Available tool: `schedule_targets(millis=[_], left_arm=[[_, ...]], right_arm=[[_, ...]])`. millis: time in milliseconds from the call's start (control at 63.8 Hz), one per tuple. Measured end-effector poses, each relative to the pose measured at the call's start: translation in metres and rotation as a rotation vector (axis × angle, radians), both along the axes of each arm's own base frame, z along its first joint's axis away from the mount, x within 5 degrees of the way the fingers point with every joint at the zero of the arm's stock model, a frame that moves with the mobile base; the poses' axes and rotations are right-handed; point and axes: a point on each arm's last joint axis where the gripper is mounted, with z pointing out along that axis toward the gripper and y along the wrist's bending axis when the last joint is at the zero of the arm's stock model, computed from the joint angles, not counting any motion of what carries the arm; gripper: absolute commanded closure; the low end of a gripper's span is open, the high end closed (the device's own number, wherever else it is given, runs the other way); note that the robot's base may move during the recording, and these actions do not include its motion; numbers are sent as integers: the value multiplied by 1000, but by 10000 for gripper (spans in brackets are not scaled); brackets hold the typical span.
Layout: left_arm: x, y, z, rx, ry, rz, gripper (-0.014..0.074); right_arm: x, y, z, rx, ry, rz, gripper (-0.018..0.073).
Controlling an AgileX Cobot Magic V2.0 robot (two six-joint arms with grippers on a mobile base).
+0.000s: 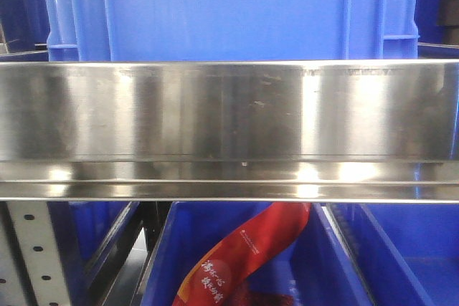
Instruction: Grab PVC pipe and place in blue bin
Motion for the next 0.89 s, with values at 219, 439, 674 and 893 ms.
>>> schedule_targets(millis=[219, 439, 674, 893], left_arm=[[0, 0, 0, 0, 0, 0, 707], [0, 0, 0, 0, 0, 0, 707], [0, 0, 0, 0, 0, 0, 707], [0, 0, 0, 0, 0, 0, 707]], right_arm=[[0, 0, 0, 2, 0, 0, 728], [0, 0, 0, 3, 0, 0, 728], [0, 0, 0, 3, 0, 0, 728], [0, 0, 0, 2, 0, 0, 728]])
